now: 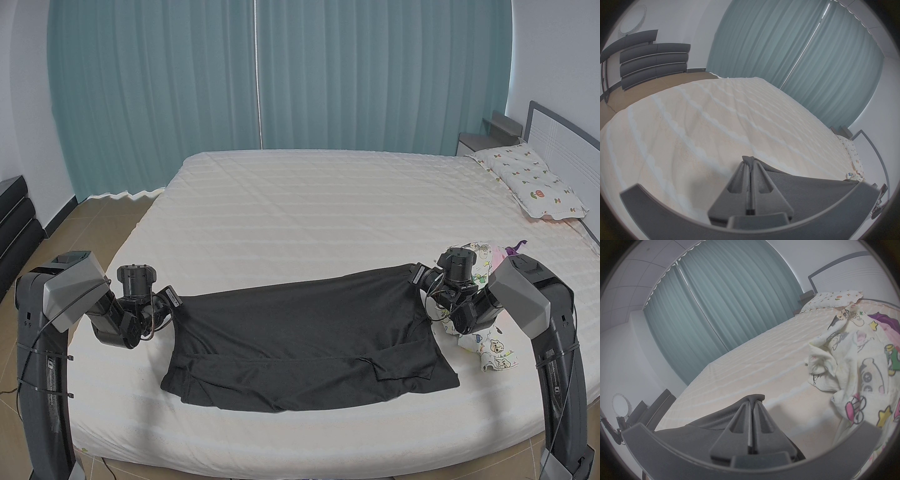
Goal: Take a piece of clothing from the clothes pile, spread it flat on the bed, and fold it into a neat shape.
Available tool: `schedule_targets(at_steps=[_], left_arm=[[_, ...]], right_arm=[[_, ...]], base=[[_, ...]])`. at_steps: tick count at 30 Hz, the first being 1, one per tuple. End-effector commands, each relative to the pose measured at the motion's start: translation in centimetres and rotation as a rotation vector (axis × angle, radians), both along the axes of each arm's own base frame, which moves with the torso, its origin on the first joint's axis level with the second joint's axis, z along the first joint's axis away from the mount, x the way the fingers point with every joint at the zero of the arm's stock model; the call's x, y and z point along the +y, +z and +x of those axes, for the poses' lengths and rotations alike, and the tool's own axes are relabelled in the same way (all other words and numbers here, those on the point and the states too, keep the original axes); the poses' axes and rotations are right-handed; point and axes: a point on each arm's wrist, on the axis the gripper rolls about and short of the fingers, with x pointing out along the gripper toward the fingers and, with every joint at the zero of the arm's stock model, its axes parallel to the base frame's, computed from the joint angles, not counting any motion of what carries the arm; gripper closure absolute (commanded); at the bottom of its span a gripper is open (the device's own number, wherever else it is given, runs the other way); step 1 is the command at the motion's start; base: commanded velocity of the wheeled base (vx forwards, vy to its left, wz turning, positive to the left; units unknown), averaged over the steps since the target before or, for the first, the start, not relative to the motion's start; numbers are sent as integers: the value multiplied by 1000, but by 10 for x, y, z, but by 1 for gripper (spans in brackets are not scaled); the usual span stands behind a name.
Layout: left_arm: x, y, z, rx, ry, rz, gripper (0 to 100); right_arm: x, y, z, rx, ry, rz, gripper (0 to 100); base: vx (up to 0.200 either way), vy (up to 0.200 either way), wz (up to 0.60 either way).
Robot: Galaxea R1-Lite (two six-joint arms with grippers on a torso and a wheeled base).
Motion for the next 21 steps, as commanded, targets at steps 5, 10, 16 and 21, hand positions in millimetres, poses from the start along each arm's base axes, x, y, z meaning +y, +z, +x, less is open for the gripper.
schedule_targets(at_steps=[5,10,16,21], left_arm=[[-1,-3,-26,-4,-8,3,100],[-1,-10,-41,47,-19,5,100],[-4,-29,-65,158,-84,84,100],[-13,-39,-79,220,-125,108,100]], right_arm=[[-5,3,-33,40,50,7,100],[-6,-13,-54,92,64,-12,100],[-12,-27,-77,172,115,-73,100],[-14,-36,-89,223,141,-132,100]], base=[[0,0,0],[0,0,0],[0,0,0],[0,0,0]])
